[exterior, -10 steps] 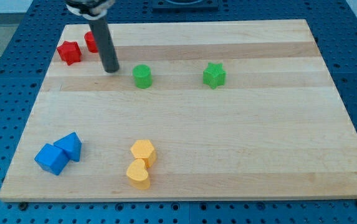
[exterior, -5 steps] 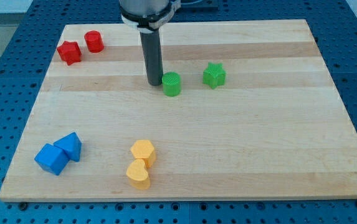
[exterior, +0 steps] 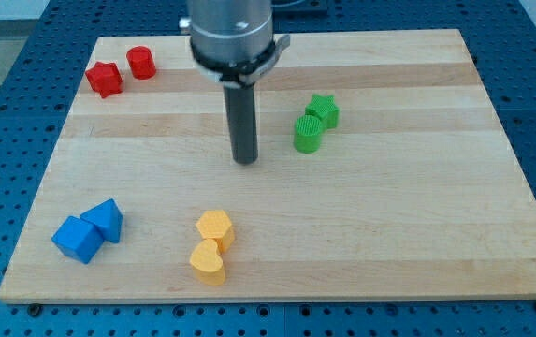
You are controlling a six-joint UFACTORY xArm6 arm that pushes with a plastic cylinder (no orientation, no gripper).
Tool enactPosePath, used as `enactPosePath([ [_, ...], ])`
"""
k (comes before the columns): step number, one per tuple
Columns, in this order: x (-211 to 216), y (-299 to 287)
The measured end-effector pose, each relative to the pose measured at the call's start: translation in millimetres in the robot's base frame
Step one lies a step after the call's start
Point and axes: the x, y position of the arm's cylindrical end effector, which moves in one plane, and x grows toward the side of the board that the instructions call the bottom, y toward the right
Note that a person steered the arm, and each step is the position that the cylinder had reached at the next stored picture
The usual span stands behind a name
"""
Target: Move the green blocks towards the top right
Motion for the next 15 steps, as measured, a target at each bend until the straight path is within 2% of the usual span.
enactPosePath([
  [1,16.2,63.4],
  [2,11.2,88.5],
  [6,-48.1,113.2],
  [7,-23.4,128.6],
  [8,8.5,105.1],
  [9,-11.1,47.3],
  [11,-68.1,79.6],
  [14,-121.0,162.1],
  [15,-166.1,164.1],
])
